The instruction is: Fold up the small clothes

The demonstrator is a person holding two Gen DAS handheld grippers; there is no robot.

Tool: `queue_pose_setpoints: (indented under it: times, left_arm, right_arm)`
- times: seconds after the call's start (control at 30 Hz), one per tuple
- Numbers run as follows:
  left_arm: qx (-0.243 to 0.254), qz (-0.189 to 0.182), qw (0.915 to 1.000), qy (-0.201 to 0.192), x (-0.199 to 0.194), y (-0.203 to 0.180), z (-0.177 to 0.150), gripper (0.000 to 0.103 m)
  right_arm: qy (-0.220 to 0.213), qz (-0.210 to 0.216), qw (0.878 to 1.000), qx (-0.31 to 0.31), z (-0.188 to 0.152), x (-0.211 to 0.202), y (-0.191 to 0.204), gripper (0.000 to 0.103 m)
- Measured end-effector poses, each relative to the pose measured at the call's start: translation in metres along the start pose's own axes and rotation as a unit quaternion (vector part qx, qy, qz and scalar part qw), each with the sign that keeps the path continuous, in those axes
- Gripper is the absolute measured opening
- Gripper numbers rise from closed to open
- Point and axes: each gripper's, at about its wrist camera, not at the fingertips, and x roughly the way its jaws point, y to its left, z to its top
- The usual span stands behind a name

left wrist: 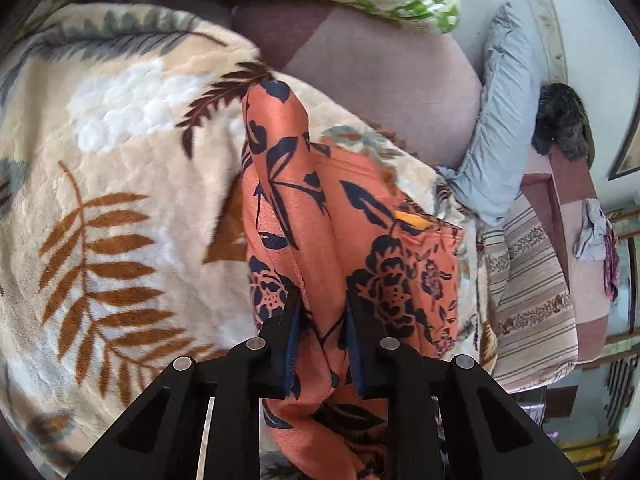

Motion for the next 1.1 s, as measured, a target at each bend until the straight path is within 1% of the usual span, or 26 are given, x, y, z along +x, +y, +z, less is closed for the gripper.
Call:
queue_pose_setpoints:
  times: [0.1, 0.17, 0.2, 0.27, 0.33, 0.37, 0.43, 0.5, 0.53, 0.6, 0.63, 0.7, 0.73, 0.8, 0.83, 0.87, 0.9, 0.93, 0.97, 1.03, 1.07, 1.1]
  left_arm:
    - [0.031, -0.021, 0.9993, 0.003, 0.003, -0.051, -0.010, 0.018]
    - [0.050, -0.030, 0.9982, 0.016, 0.024, -0.086, -0.015, 0.018]
    - [0.058, -0.034, 0.9974, 0.026, 0.043, -0.102, -0.016, 0.018]
    - [0.070, -0.030, 0.9959, 0.049, 0.087, -0.128, -0.018, 0.018]
    - [0.078, -0.009, 0.9939, 0.078, 0.134, -0.149, -0.024, 0.018]
    - [0.077, 0.005, 0.9928, 0.092, 0.158, -0.154, -0.028, 0.018]
    - [0.065, 0.031, 0.9904, 0.118, 0.200, -0.157, -0.035, 0.018]
    - [0.056, 0.052, 0.9887, 0.129, 0.227, -0.158, -0.039, 0.018]
    - [0.052, 0.056, 0.9889, 0.127, 0.236, -0.161, -0.035, 0.018]
    - [0.044, 0.059, 0.9898, 0.122, 0.237, -0.162, -0.033, 0.018]
    - [0.036, 0.059, 0.9899, 0.123, 0.235, -0.163, -0.032, 0.018]
    - [0.027, 0.058, 0.9905, 0.121, 0.223, -0.166, -0.032, 0.018]
    - [0.027, 0.055, 0.9918, 0.112, 0.212, -0.168, -0.035, 0.018]
    - [0.029, 0.042, 0.9952, 0.084, 0.179, -0.169, -0.040, 0.023]
    - [0.029, 0.034, 0.9968, 0.067, 0.157, -0.167, -0.045, 0.027]
    - [0.027, 0.030, 0.9980, 0.049, 0.139, -0.163, -0.048, 0.032]
    - [0.023, 0.029, 0.9988, 0.034, 0.125, -0.157, -0.049, 0.037]
    - [0.018, 0.029, 0.9992, 0.021, 0.112, -0.150, -0.050, 0.046]
    - [0.015, 0.035, 0.9993, 0.007, 0.102, -0.143, -0.051, 0.050]
    - [0.005, 0.056, 0.9983, -0.014, 0.086, -0.125, -0.052, 0.050]
    - [-0.004, 0.063, 0.9979, -0.018, 0.082, -0.116, -0.051, 0.050]
    - [-0.016, 0.066, 0.9975, -0.020, 0.080, -0.107, -0.051, 0.050]
  right_arm:
    - [-0.021, -0.011, 0.999, 0.045, -0.001, -0.034, -0.039, 0.013]
    - [-0.029, -0.020, 0.996, 0.080, -0.009, -0.058, -0.069, 0.012]
    - [-0.032, -0.026, 0.994, 0.098, -0.015, -0.069, -0.084, 0.012]
    - [-0.028, -0.034, 0.989, 0.139, -0.031, -0.081, -0.118, 0.012]
    - [-0.015, -0.038, 0.982, 0.183, -0.054, -0.087, -0.149, 0.012]
    - [-0.006, -0.038, 0.978, 0.206, -0.067, -0.088, -0.164, 0.012]
    - [0.014, -0.025, 0.964, 0.263, -0.095, -0.083, -0.191, 0.012]
    - [0.029, -0.005, 0.949, 0.315, -0.127, -0.076, -0.210, 0.012]
    - [0.039, 0.015, 0.939, 0.341, -0.138, -0.070, -0.218, 0.012]
    - [0.054, 0.055, 0.919, 0.387, -0.152, -0.062, -0.228, 0.014]
    - [0.050, 0.068, 0.913, 0.399, -0.153, -0.063, -0.232, 0.015]
    - [0.046, 0.083, 0.907, 0.410, -0.155, -0.066, -0.238, 0.019]
    - [0.046, 0.087, 0.905, 0.415, -0.156, -0.067, -0.240, 0.021]
    - [0.050, 0.087, 0.901, 0.423, -0.159, -0.073, -0.243, 0.025]
    - [0.052, 0.085, 0.898, 0.428, -0.159, -0.078, -0.245, 0.026]
    - [0.048, 0.084, 0.897, 0.432, -0.156, -0.084, -0.249, 0.030]
    - [0.033, 0.084, 0.896, 0.435, -0.153, -0.095, -0.247, 0.030]
    - [0.011, 0.080, 0.897, 0.435, -0.147, -0.107, -0.247, 0.030]
    - [-0.015, 0.074, 0.900, 0.429, -0.139, -0.121, -0.251, 0.031]
    - [-0.068, 0.054, 0.909, 0.409, -0.121, -0.145, -0.260, 0.043]
    - [-0.082, 0.049, 0.912, 0.398, -0.111, -0.150, -0.266, 0.063]
    - [-0.082, 0.046, 0.916, 0.391, -0.100, -0.149, -0.273, 0.076]
